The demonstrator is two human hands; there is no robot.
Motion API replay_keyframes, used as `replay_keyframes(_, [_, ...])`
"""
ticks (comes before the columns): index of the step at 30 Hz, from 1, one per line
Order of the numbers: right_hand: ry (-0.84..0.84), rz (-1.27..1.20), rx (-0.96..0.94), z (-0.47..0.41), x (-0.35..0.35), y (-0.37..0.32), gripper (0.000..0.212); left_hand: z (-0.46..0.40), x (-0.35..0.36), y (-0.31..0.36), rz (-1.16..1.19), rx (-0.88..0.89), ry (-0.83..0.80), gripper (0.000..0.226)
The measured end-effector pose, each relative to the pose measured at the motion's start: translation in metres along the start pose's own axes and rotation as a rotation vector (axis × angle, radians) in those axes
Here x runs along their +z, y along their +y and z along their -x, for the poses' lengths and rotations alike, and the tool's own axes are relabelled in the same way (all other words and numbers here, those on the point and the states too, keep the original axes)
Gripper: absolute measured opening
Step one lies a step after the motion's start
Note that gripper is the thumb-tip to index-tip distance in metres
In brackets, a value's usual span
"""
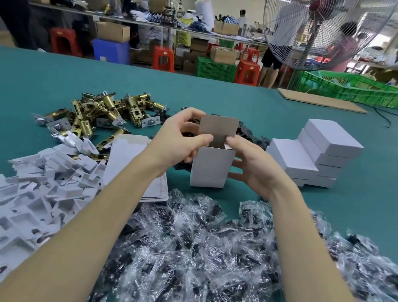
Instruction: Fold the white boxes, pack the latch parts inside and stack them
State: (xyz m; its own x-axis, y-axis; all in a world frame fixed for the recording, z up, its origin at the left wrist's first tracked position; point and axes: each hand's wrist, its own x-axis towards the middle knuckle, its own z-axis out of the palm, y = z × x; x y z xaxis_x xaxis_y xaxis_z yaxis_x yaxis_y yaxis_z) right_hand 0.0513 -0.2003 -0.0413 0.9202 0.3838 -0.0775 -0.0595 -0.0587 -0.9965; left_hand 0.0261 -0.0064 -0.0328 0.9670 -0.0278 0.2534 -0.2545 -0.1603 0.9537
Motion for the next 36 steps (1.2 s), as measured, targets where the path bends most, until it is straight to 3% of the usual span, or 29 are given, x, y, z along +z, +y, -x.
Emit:
replay_keyframes(7, [0.068,-0.286,-0.205,-0.005,0.008,0.009,0.032,0.002,-0.007,0.003,-0.053,0.045,-0.089,0.019])
replay_keyframes(9, [0.060,-0.278,-0.218,-0.004,0.009,0.009,0.032,0.003,-0.011,0.006,0.017,0.020,-0.170,0.006])
replay_keyframes(12, [0.050,-0.226,-0.199,-0.004,0.009,0.008,0.029,-0.001,-0.013,0.001,0.062,-0.025,-0.172,0.036])
replay_keyframes(15, [0.000,-0.253,-0.173,-0.002,0.005,0.007,0.035,-0.002,-0.009,-0.003,0.010,0.014,-0.101,0.015])
replay_keyframes(17, [-0.028,-0.223,-0.182,0.000,0.002,0.006,0.027,-0.002,-0.008,-0.005,0.020,0.050,-0.084,0.005])
replay_keyframes(21, [-0.011,-0.159,-0.253,0.000,0.001,0.008,0.012,-0.001,-0.008,-0.007,0.008,0.091,-0.073,0.008])
replay_keyframes(31, [-0.007,-0.149,-0.300,-0.002,-0.002,0.013,0.023,0.001,-0.006,-0.009,-0.063,0.156,-0.069,0.015])
replay_keyframes(36, [-0.019,-0.156,-0.287,-0.003,-0.007,0.013,0.025,0.003,-0.012,-0.014,-0.206,0.242,-0.082,0.021])
